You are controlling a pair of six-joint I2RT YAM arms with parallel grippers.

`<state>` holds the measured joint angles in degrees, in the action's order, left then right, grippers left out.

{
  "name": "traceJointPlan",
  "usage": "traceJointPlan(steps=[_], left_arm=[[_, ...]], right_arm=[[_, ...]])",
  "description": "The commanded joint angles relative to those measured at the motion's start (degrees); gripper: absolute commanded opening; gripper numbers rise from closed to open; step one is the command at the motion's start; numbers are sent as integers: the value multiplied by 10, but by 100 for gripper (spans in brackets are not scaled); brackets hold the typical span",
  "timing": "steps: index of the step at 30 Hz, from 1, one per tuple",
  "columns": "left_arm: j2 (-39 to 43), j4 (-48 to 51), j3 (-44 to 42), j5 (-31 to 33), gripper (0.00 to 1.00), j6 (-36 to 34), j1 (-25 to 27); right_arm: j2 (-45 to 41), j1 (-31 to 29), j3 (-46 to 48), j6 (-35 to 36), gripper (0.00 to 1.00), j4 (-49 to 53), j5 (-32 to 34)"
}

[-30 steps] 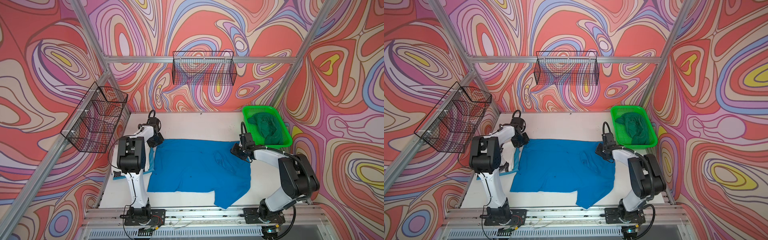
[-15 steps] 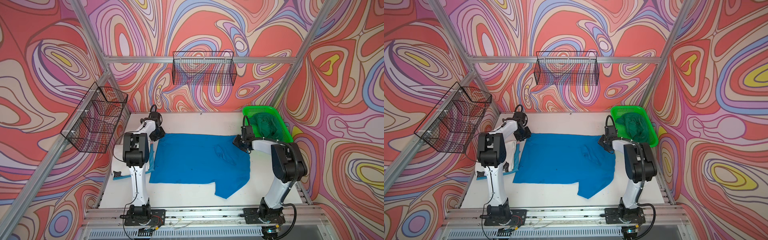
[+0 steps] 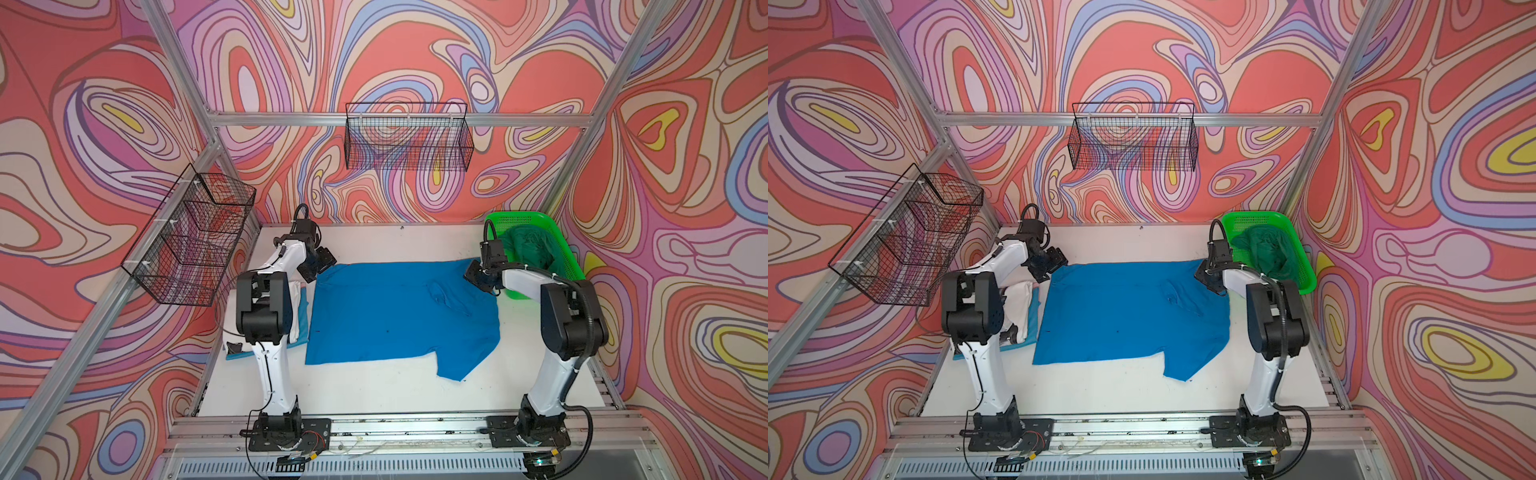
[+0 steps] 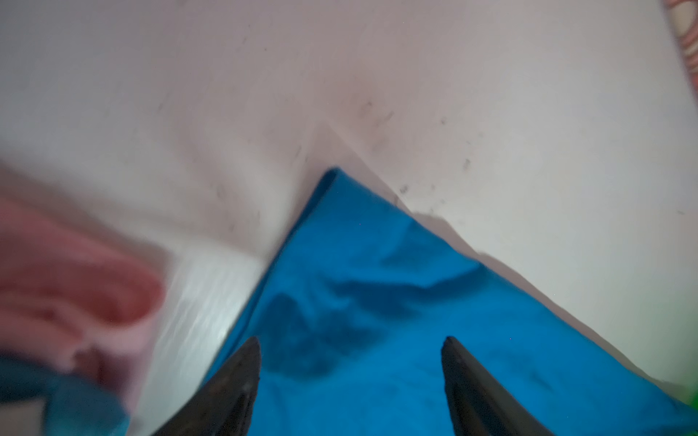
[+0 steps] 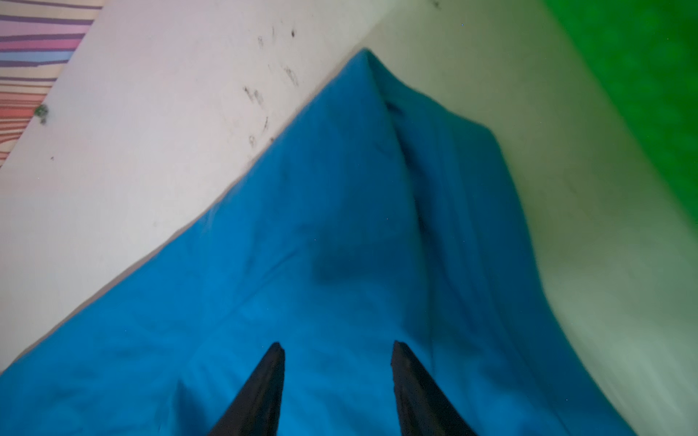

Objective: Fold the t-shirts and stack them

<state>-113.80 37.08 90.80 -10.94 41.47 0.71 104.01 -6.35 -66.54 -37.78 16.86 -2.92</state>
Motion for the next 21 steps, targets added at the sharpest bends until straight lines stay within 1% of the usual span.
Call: traceJointPlan(steps=[1,4,6,8,10,11,12,14,17,21], left_arm=[[130,-18,-70,-25,94,47,-3],[230,-2,-165,-18,94,63,-4],[307,1,-251,-15,94,76,-5],[374,13,-331,-13,96,93,-6],[436,46,-385,-5,96,102,-11],[470,59,-414,4,96,107,-11],[506,72,-442,8,96,119,-13],[561,95,-480,9,96,128,-14],[621,114,-545,-3,92,163,-14],[662,113,-606,7,84,182,-14]], right_arm=[[-104,-9,42,5,52,42,0],[-183,-16,107,15,54,64,-16],[-237,-23,155,21,55,91,-24],[-288,-32,199,20,56,115,-30],[-339,-49,236,10,57,143,-24],[-366,-61,251,3,62,160,-16],[-388,-74,261,-6,64,182,-4],[-425,-97,276,-16,65,207,8],[-464,-116,297,-31,65,243,15],[-492,-141,331,-57,65,254,14]])
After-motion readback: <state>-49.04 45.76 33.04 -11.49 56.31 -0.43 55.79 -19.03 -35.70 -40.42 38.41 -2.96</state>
